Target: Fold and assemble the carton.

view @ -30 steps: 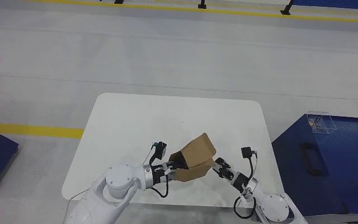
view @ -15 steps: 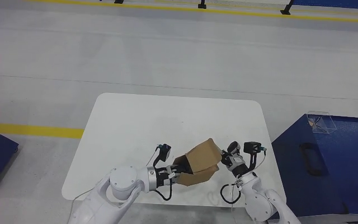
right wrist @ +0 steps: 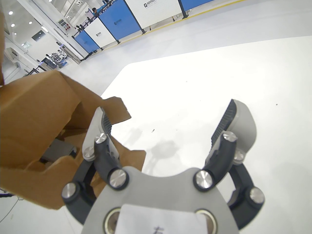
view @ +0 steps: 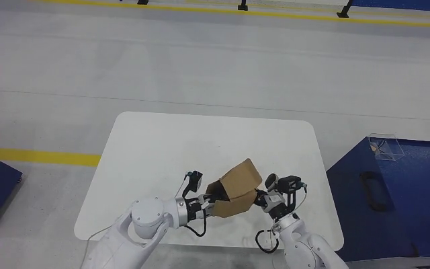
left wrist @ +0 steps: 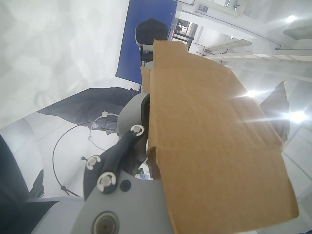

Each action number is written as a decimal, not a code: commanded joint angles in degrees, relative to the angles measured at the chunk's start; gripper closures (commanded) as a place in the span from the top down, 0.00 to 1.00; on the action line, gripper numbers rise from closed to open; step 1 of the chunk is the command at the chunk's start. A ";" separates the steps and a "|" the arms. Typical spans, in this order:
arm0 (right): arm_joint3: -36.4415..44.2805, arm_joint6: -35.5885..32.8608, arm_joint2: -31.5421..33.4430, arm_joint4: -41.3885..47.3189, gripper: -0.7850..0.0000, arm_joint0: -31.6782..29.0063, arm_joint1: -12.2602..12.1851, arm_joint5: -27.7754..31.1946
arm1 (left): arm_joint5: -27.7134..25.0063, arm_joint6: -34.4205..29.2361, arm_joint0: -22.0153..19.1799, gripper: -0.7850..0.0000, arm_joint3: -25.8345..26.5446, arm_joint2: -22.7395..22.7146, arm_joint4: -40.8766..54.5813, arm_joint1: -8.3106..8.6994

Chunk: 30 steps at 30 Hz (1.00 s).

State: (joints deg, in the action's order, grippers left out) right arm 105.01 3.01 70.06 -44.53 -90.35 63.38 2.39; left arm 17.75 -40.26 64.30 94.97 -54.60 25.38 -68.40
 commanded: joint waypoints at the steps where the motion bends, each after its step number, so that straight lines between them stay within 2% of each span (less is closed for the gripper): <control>1: 0.29 0.62 0.41 -0.24 1.00 -0.18 0.07 -0.18 | -0.05 -0.17 -0.03 0.00 -0.06 0.01 0.04 -0.02; 9: -0.48 -1.43 3.97 4.93 1.00 1.93 0.43 -1.31 | -0.53 -1.03 -0.18 0.00 0.38 0.42 -1.03 -0.06; 16: -0.66 -7.61 4.61 3.21 1.00 3.33 0.31 1.13 | -0.91 -2.12 -0.11 0.00 1.06 0.50 -2.95 0.12; 23: -0.71 -10.79 4.41 -0.22 1.00 3.34 0.20 4.23 | -0.62 -2.34 -0.35 0.00 1.10 0.33 -2.79 0.08; 30: 1.96 -11.38 4.86 0.10 1.00 1.24 0.28 4.40 | -0.36 -2.41 -0.34 0.00 0.67 -0.03 -1.82 0.03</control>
State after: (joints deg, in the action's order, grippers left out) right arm 106.64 -8.81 74.80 -44.33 -88.82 63.63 6.90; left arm 17.43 -42.58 63.94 95.71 -54.58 23.48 -68.37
